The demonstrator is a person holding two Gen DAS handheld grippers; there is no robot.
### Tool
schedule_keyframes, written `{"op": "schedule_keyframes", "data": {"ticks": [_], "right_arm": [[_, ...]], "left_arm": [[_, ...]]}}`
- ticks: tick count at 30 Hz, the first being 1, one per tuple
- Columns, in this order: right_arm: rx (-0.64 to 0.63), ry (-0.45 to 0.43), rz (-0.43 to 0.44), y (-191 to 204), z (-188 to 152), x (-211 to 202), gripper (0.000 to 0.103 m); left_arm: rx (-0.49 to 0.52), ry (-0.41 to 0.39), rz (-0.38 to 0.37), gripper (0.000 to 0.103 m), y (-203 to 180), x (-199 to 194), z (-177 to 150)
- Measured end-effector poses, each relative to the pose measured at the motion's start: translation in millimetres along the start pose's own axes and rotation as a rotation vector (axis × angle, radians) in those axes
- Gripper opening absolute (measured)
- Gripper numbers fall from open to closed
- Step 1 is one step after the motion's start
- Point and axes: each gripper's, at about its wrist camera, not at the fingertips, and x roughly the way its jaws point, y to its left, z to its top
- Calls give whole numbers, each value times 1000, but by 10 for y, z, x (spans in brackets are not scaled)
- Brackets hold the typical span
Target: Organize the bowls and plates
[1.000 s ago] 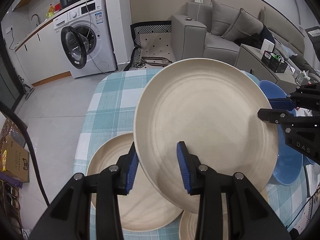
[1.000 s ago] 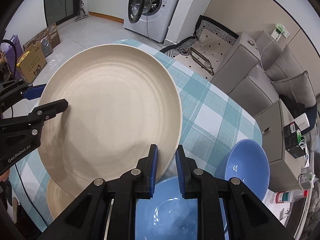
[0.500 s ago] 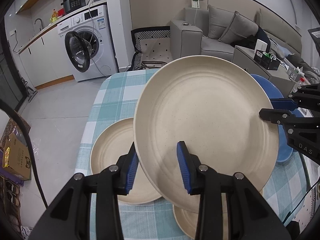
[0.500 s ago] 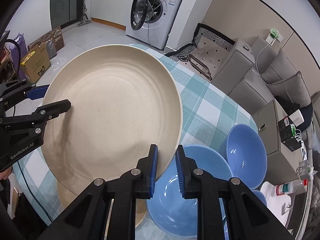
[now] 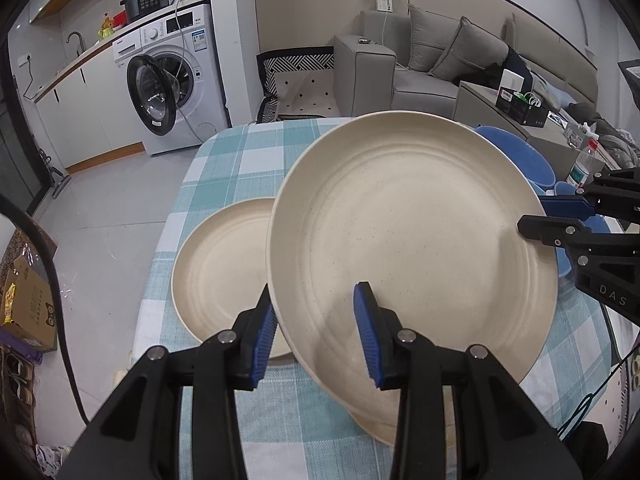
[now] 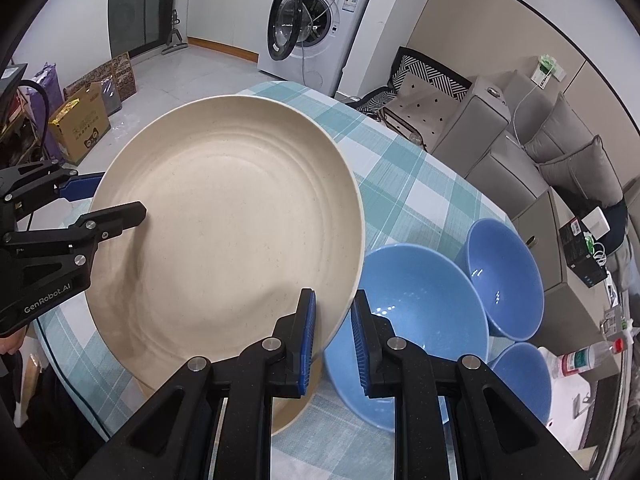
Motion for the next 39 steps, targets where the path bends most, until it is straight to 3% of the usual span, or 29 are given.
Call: {"op": "schedule_keyframes", "data": {"ticks": [20,39], "right_arm": [[38,14,63,205,-533,171,18],[116,54,82,150,-961,415,18]], "left_arm": [[0,40,0,36,-59,67,-365],[36,85,-30,36,-260,271,-567]]}}
